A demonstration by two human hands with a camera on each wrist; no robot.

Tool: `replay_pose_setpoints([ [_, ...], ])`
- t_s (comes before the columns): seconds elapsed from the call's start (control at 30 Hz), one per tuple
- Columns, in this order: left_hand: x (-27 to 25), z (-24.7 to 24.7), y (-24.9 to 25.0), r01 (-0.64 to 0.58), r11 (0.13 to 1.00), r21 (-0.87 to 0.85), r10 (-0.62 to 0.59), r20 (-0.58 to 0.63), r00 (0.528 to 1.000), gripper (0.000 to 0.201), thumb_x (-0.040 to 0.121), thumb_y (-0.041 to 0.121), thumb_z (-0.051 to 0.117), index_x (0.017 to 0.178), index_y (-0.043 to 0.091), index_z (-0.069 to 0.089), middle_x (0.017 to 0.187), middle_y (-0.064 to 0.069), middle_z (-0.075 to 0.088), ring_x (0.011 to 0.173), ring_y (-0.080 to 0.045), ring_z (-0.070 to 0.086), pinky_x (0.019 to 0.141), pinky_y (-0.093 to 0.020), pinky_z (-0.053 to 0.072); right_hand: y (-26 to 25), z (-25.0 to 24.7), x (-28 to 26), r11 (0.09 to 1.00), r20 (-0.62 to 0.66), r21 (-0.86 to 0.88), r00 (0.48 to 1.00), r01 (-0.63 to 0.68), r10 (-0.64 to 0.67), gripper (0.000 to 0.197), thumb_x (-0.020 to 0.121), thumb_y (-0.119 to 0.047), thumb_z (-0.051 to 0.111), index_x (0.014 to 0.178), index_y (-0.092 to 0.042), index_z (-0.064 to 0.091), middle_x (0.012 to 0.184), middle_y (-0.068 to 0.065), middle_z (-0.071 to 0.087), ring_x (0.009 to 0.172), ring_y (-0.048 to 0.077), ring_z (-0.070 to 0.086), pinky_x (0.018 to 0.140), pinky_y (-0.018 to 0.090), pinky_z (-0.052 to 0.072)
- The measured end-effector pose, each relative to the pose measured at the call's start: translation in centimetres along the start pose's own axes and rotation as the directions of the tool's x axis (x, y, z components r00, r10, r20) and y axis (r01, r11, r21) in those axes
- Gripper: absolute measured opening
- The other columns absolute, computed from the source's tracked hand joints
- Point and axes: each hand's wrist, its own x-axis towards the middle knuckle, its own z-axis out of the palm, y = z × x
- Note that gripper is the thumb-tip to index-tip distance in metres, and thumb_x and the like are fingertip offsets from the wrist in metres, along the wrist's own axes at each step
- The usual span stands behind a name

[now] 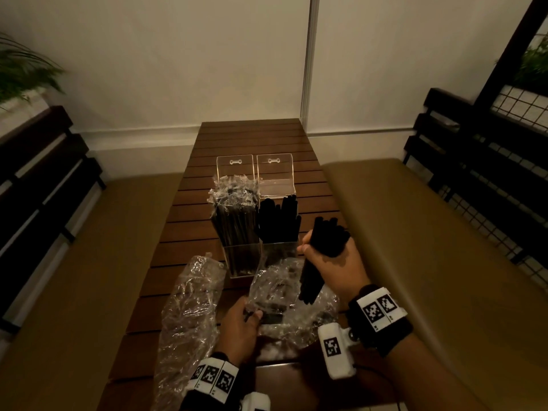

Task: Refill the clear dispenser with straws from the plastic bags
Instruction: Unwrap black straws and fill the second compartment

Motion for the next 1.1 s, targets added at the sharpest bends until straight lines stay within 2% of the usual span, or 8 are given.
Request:
replay_pose_setpoints([
  [0.17,-0.3,0.1,0.6,-0.028,1.0,-0.012,0.028,-0.009,1.0,0.018,0.093,0.002,0.057,0.092,0.02,0.062,0.095,0.004,0.069,0.092,-0.01,0.065,0.076,-0.023,0.051,0.6,1.6,-0.5,0.949,0.21,-0.301,0.964,-0.094,0.162,0.007,0.079,-0.014,0.071,0.08,-0.02,0.066,0.08,-0.001,0.07,0.074,0.014,0.067,0.069,0.032,0.057],
  [0.33,-0.4,0.2,1.2,-0.072,0.997,-0.027,0.071,-0.034,0.997,0.015,0.092,0.008,0.06,0.098,0.022,0.062,0.096,0.008,0.07,0.092,-0.006,0.065,0.081,-0.028,0.053,0.5,2.7,-0.4,0.874,0.33,-0.484,0.917,-0.041,0.226,0.02,0.082,-0.011,0.065,0.068,-0.02,0.053,0.066,-0.006,0.057,0.055,0.001,0.049,0.051,0.013,0.038],
  [0.47,-0.3,0.2,1.5,-0.052,0.997,-0.059,0.049,-0.047,0.998,0.01,0.093,0.015,0.063,0.097,0.024,0.062,0.095,0.009,0.07,0.091,-0.007,0.066,0.079,-0.027,0.054,0.7,3.0,0.0,0.882,0.32,-0.468,0.919,-0.057,0.23,0.02,0.083,-0.013,0.064,0.069,-0.019,0.053,0.063,-0.006,0.054,0.053,0.002,0.047,0.05,0.016,0.037],
  [0.6,-0.4,0.1,1.8,0.023,0.986,-0.165,-0.026,-0.016,1.0,0.01,0.091,0.013,0.063,0.098,0.021,0.061,0.099,0.006,0.07,0.094,-0.007,0.067,0.077,-0.023,0.05,1.1,2.8,0.0,0.947,0.187,-0.306,0.969,-0.101,0.164,0.006,0.083,-0.017,0.069,0.078,-0.019,0.067,0.076,0.002,0.069,0.072,0.014,0.066,0.068,0.037,0.056],
  [0.77,-0.4,0.0,1.4,0.121,0.988,-0.093,-0.123,-0.022,0.992,0.03,0.091,0.008,0.06,0.116,0.019,0.045,0.111,0.001,0.062,0.093,-0.007,0.061,0.069,-0.021,0.048,1.4,2.2,0.3,0.984,0.149,-0.133,0.979,-0.119,0.138,0.013,0.083,-0.026,0.076,0.095,-0.026,0.071,0.094,-0.005,0.075,0.091,0.008,0.07,0.087,0.037,0.058],
  [0.83,-0.4,0.0,1.6,0.141,0.984,-0.112,-0.15,-0.074,0.986,0.052,0.09,0.004,0.058,0.13,0.026,0.033,0.123,-0.001,0.054,0.103,-0.015,0.06,0.079,-0.031,0.056,1.4,2.2,0.5,0.987,0.153,-0.106,0.979,-0.118,0.133,0.016,0.084,-0.025,0.075,0.1,-0.024,0.071,0.097,-0.005,0.075,0.095,0.007,0.07,0.091,0.036,0.057],
  [1.0,-0.7,-0.1,4.1,-0.115,0.991,-0.071,0.095,-0.235,0.967,0.06,0.086,0.015,0.056,0.129,0.049,0.033,0.147,0.001,0.038,0.127,-0.023,0.049,0.096,-0.044,0.052,1.8,2.5,0.3,0.988,0.165,-0.083,0.976,-0.128,0.14,0.018,0.084,-0.019,0.076,0.101,-0.021,0.071,0.099,-0.004,0.075,0.095,0.006,0.07,0.092,0.034,0.057],
  [1.1,-1.6,0.0,7.6,-0.343,0.931,-0.122,0.314,-0.207,0.927,0.063,0.08,0.043,0.057,0.137,0.047,0.031,0.145,0.016,0.041,0.133,-0.005,0.043,0.107,-0.035,0.041,1.8,2.7,0.2,0.99,0.207,-0.081,0.969,-0.117,0.131,0.016,0.084,-0.02,0.077,0.099,-0.021,0.072,0.097,-0.003,0.075,0.091,0.008,0.071,0.086,0.032,0.058],
])
